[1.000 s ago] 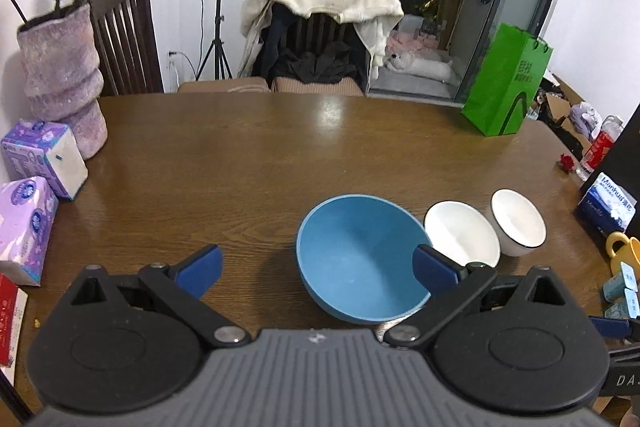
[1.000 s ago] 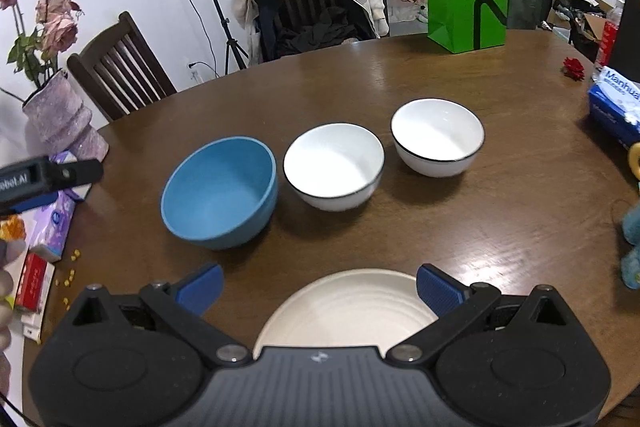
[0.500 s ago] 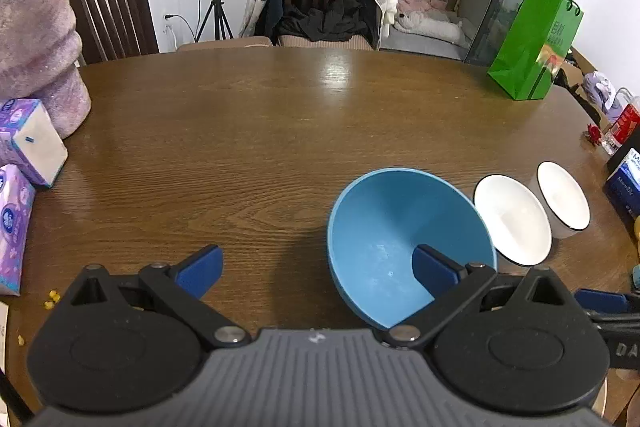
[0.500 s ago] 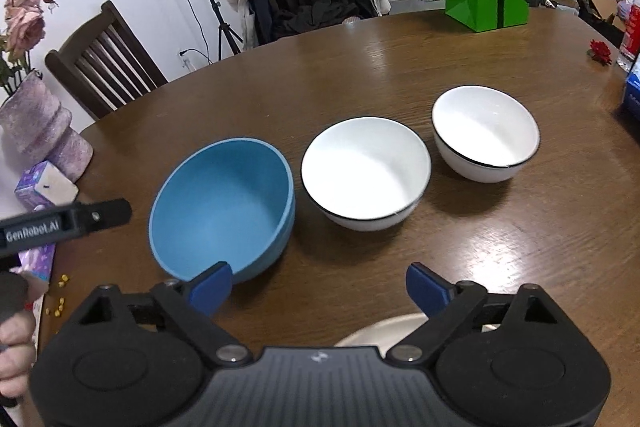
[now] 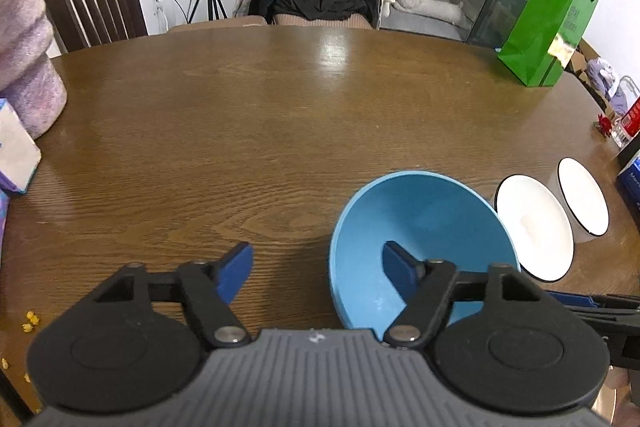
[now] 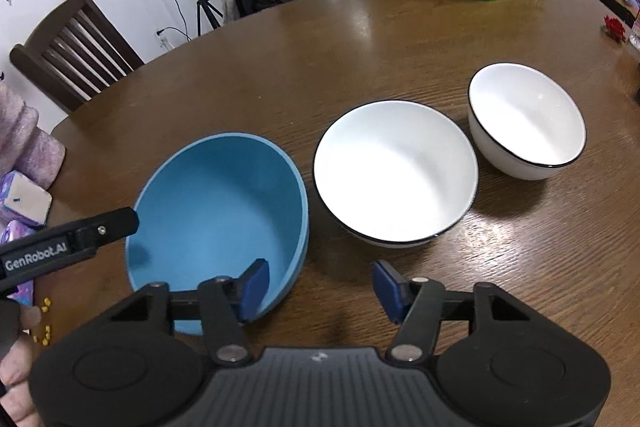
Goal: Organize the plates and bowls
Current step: 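Close both grippers on the rim of the blue bowl, then lift the blue bowl and carry it toward the snack boxes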
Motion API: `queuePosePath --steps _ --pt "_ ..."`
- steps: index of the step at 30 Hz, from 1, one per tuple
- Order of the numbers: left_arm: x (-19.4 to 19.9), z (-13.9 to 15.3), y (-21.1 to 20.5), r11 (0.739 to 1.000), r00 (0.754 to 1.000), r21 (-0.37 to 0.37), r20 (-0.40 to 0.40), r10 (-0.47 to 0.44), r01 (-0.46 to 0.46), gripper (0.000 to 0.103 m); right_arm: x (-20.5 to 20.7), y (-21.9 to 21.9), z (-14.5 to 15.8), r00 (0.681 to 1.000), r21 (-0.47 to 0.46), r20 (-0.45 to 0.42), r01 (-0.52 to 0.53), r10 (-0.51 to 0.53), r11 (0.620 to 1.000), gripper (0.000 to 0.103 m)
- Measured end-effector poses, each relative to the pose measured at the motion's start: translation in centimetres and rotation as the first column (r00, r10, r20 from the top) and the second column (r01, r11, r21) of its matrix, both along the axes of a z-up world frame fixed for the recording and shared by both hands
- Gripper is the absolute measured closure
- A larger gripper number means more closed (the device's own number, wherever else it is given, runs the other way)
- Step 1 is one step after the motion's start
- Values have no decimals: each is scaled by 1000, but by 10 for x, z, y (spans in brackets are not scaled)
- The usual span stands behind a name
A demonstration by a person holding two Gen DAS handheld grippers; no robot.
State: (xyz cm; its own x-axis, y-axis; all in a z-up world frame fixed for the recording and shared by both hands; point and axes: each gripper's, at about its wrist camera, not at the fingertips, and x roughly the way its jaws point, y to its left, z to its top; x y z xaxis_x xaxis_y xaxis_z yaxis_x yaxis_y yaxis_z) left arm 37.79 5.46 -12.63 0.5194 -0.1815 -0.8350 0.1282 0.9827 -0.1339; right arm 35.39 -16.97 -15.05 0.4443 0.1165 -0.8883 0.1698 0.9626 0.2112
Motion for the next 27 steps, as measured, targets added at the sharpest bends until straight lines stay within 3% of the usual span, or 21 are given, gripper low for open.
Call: queuePosePath --steps 4,6,12,15,27 --pt "5 -8 -4 1000 1000 -14 -29 -7 7 51 8 5 -5 1000 -4 -19 0 0 1000 60" --pt "8 -11 -6 1000 999 -12 -44 -3 3 64 12 6 -8 999 -9 -33 2 -3 1000 66" --pt "10 -18 -7 999 997 -35 -82 -12 9 91 15 8 -14 999 6 -49 4 -4 1000 82" --pt "10 -17 -7 999 997 -35 -79 -15 12 96 15 10 -14 999 11 -46 1 0 1000 93" --pt "8 -16 -9 1000 997 -26 -70 -19 17 98 16 12 -13 999 -6 -40 -1 0 1000 94"
